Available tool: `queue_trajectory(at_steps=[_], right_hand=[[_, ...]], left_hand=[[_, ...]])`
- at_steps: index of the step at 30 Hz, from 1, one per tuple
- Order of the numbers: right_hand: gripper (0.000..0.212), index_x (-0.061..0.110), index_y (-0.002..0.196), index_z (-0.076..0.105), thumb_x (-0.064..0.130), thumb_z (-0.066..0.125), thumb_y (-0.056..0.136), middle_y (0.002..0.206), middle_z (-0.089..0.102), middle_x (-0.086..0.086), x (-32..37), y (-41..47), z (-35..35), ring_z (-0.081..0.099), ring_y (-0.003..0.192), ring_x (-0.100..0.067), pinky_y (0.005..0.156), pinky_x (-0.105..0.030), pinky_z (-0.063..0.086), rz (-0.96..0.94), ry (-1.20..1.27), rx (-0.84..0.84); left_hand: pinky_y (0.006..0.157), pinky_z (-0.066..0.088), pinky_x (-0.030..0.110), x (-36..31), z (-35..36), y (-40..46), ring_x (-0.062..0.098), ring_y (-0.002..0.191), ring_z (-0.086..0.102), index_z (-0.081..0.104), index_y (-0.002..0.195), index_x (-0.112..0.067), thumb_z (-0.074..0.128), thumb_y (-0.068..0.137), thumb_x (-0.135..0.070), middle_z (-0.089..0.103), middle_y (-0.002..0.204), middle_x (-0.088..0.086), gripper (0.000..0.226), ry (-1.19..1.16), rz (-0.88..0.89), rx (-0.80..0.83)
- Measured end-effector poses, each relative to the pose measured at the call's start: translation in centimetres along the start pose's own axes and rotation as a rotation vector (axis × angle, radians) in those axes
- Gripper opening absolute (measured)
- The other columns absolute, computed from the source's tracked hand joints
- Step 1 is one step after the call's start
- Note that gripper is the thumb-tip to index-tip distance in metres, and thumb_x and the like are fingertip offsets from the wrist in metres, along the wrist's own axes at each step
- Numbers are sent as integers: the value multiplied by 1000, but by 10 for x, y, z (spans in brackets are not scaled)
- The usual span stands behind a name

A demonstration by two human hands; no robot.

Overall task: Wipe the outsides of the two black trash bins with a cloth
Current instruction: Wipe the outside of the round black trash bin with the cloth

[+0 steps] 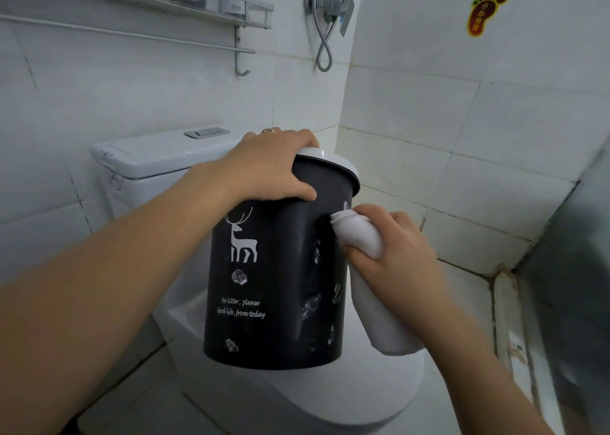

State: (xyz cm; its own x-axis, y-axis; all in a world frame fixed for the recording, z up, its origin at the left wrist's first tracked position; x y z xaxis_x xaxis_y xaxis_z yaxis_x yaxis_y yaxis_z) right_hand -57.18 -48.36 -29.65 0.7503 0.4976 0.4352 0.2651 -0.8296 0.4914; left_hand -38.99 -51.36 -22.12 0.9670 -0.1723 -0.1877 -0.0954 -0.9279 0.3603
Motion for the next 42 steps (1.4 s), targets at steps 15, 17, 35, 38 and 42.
queue_trajectory(at_steps=[15, 17, 35, 38, 42], right_hand=[[42, 47, 125, 44, 52, 58, 86, 115, 44, 7, 27, -14, 24, 55, 92, -19, 72, -32, 46, -82, -50, 76], [37, 46, 123, 45, 49, 57, 88, 114, 43, 7, 31, -18, 26, 54, 88, -20, 68, -32, 47, -100, -104, 87], [36, 44, 124, 47, 42, 51, 88, 114, 45, 4, 40, -38, 33, 53, 88, -20, 58, -28, 37, -193, -253, 151], [35, 44, 123, 48, 40, 53, 88, 115, 46, 3, 41, -39, 34, 54, 89, -21, 56, -28, 40, -198, -268, 150], [32, 42, 121, 50, 39, 55, 90, 115, 46, 2, 47, -20, 28, 54, 86, -23, 55, -32, 45, -167, -226, 49]], left_hand=[[105, 30, 39, 9, 0, 0, 22, 119, 41, 49, 130, -29, 82, 70, -43, 40, 97, -11, 70, -62, -62, -46], [105, 29, 39, 10, 0, 0, 22, 117, 41, 49, 129, -30, 82, 70, -42, 38, 93, -12, 69, -77, -71, -40], [104, 31, 37, 19, -4, -5, 20, 108, 39, 51, 129, -32, 82, 73, -38, 42, 93, -9, 65, -150, -98, -61], [104, 32, 37, 18, -3, -4, 18, 105, 39, 51, 127, -33, 83, 72, -38, 49, 103, -6, 64, -158, -91, -49], [105, 32, 40, 17, -2, 0, 21, 115, 45, 52, 126, -33, 83, 69, -41, 50, 103, -8, 65, -128, -81, -55]])
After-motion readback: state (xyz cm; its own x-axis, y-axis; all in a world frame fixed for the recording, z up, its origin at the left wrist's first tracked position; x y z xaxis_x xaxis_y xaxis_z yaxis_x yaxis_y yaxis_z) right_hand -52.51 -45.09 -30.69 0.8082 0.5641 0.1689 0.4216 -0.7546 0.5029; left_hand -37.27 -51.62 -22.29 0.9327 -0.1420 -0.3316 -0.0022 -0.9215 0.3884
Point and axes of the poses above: each hand's wrist, its own y-axis towards the middle knuckle, its own z-axis out of the palm, x = y × z, the point moved 10 cm from there along y, towards the middle knuckle
